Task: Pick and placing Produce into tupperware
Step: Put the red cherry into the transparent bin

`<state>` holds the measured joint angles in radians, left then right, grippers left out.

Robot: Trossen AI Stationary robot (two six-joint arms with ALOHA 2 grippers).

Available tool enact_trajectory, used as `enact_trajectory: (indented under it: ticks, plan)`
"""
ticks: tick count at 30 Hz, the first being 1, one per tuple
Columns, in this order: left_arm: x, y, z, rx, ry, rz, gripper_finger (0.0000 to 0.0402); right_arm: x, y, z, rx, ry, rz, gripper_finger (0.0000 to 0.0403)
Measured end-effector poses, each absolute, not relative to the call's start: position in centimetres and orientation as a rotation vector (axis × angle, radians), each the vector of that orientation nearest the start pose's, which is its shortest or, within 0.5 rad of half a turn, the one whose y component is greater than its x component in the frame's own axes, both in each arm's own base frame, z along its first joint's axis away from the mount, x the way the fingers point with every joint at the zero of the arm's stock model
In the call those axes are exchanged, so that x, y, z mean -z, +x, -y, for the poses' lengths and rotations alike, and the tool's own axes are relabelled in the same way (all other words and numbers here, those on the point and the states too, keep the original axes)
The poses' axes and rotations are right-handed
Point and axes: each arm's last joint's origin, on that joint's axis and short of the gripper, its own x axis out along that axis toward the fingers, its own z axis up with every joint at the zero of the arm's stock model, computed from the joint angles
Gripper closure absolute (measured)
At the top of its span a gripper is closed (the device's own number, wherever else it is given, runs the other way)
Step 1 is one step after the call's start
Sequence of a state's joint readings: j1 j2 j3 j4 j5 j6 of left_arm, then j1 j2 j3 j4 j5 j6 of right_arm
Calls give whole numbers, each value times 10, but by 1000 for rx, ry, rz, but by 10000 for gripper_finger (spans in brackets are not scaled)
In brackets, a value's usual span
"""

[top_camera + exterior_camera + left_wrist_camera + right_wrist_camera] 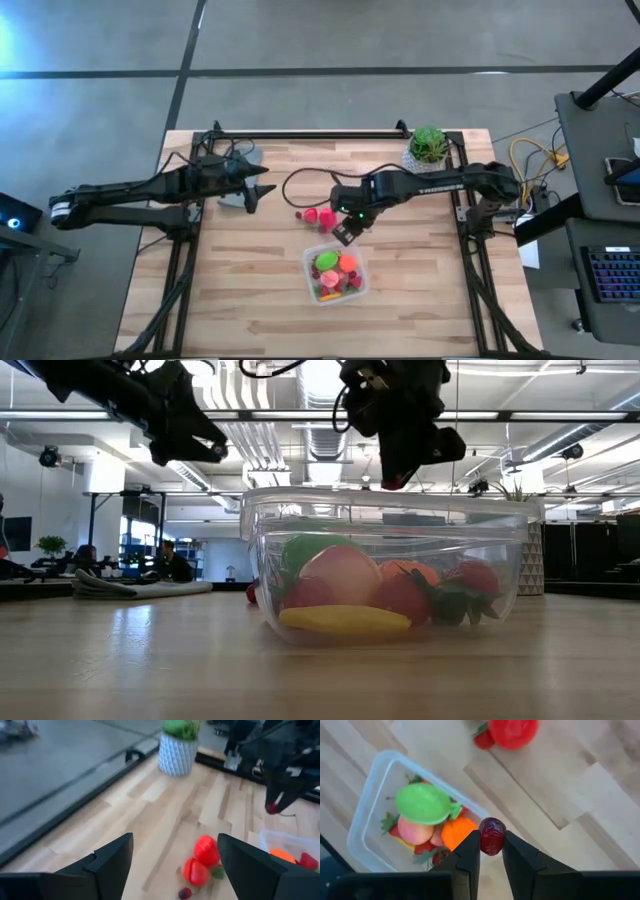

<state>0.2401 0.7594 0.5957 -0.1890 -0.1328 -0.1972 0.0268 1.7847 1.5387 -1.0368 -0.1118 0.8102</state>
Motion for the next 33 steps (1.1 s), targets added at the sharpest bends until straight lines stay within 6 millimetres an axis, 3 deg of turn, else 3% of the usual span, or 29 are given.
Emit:
enact_trajectory:
  ticks: [10, 17, 26, 33]
  plan:
    - [-240, 187, -48, -381, -265, -519, 127, -247, 370, -73, 258, 654, -1265, 325]
    - [-228, 196, -48, -314, -300, -632, 127, -238, 361, -108, 380, 548, -1229, 291]
    - [-229, 201, -49, -315, -273, -610, 127, -244, 356, -106, 505, 529, -1154, 165]
    - [-228, 202, -51, -327, -153, -607, 127, -276, 338, -80, 650, 525, -1055, 126]
